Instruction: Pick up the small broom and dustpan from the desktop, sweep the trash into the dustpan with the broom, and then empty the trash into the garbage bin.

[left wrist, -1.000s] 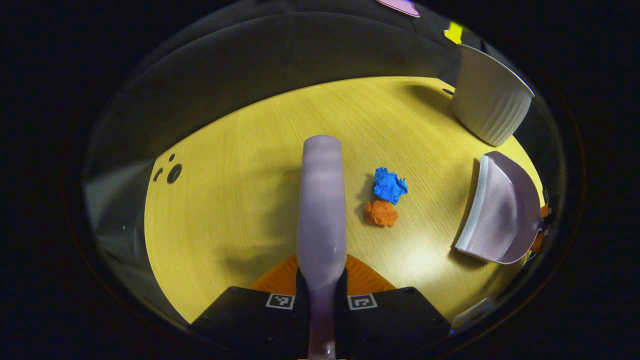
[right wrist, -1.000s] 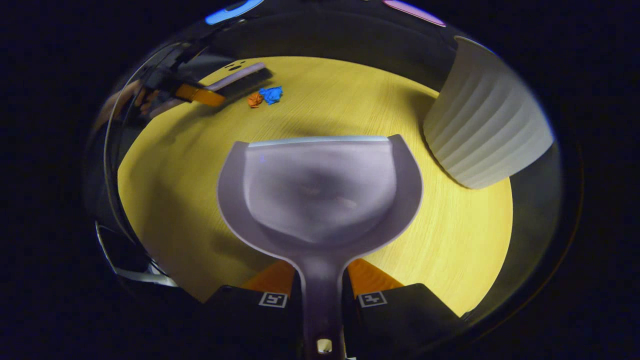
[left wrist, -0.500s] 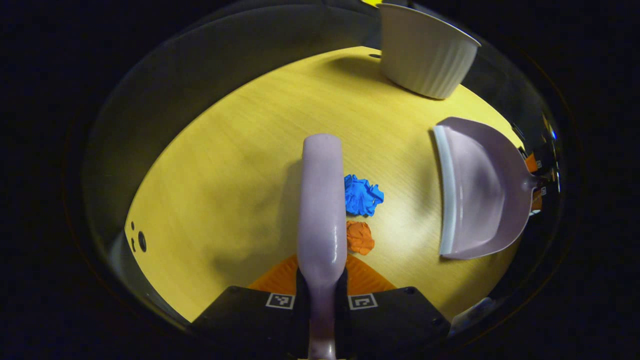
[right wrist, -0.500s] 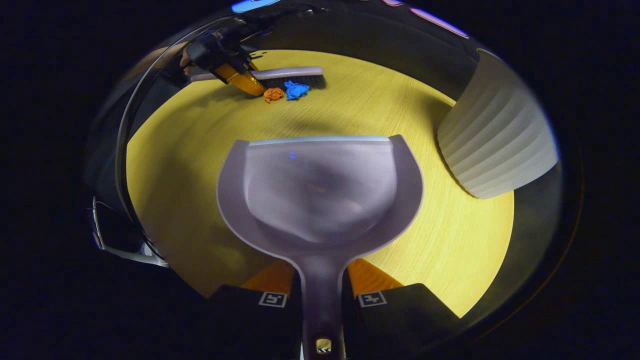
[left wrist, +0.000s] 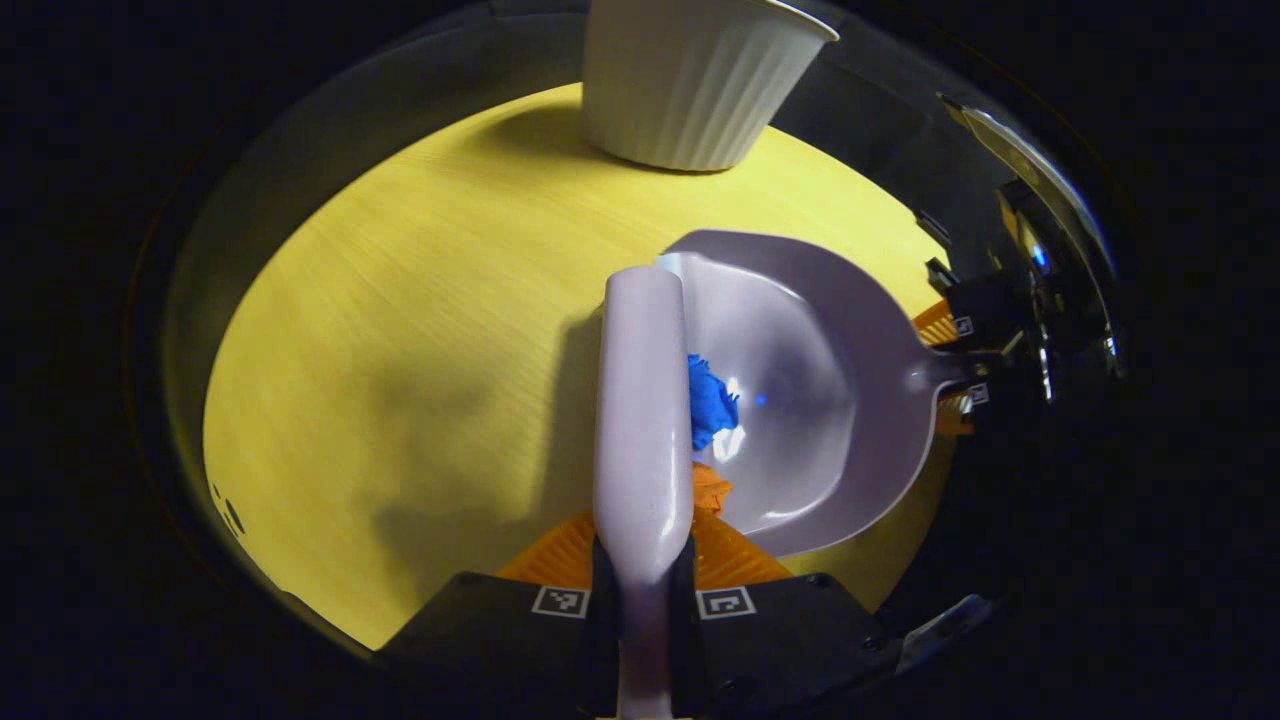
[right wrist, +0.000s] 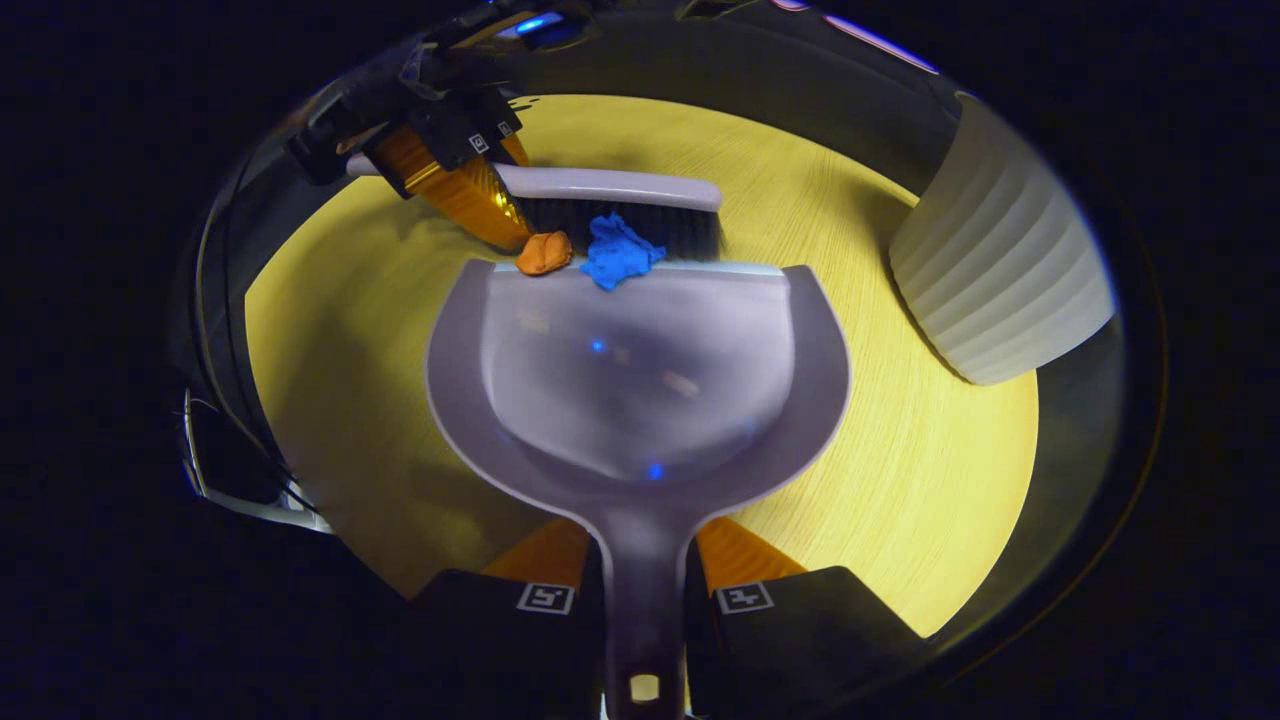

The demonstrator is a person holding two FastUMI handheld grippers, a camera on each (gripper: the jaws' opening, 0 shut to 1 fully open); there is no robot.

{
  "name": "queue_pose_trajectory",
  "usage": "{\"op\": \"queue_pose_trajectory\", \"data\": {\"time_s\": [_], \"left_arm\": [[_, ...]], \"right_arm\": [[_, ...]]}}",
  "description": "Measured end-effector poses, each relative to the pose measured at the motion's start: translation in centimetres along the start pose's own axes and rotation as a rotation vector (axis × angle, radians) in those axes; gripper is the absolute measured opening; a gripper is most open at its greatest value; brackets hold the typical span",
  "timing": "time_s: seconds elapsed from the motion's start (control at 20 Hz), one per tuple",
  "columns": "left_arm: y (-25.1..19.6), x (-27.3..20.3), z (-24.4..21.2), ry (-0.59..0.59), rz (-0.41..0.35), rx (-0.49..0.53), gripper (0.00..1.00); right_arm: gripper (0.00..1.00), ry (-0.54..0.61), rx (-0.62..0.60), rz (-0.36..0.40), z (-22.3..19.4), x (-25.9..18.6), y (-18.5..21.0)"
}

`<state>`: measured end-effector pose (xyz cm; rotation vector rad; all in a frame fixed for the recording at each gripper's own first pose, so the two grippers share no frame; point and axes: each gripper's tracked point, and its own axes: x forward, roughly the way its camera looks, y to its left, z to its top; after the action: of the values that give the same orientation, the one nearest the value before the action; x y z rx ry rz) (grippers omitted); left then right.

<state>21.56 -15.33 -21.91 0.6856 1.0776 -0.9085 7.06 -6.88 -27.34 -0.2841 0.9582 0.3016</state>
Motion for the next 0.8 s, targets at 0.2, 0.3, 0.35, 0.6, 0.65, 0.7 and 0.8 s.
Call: {"op": "queue_pose_trajectory", "data": {"time_s": [0.2, 0.3, 0.35, 0.6, 0.65, 0.7, 0.8], "left_arm": [[-2.8, 0.5, -0.1, -0.008, -0.013, 0.003, 0.25], [-3.5, 0.7, 0.1, -0.045, 0.015, -0.03, 0.24], [-3.7, 0.5, 0.3, -0.074, 0.02, -0.065, 0.24], [-2.4, -1.4, -1.9, -0.178, 0.055, -0.29, 0.24], [-2.1, -2.2, -2.6, -0.207, 0.073, -0.332, 0.24], [-2.0, -2.3, -3.5, -0.24, 0.086, -0.371, 0.24], [-1.7, -3.0, -6.0, -0.294, 0.105, -0.432, 0.24]], "right_arm": [[0.36, -0.017, 0.013, -0.002, 0.1, -0.1, -0.1], [0.36, -0.022, 0.017, -0.003, 0.1, 0.0, -0.1], [0.36, -0.019, 0.018, -0.002, 0.0, 0.0, -0.2], [0.36, -0.011, 0.063, -0.005, -0.6, -0.1, -0.7], [0.36, -0.017, 0.069, -0.011, -0.6, -0.1, -0.8], [0.36, -0.024, 0.071, -0.018, -0.5, -0.2, -1.0], [0.36, -0.042, 0.068, -0.028, -0.4, -0.8, -1.1]]}}
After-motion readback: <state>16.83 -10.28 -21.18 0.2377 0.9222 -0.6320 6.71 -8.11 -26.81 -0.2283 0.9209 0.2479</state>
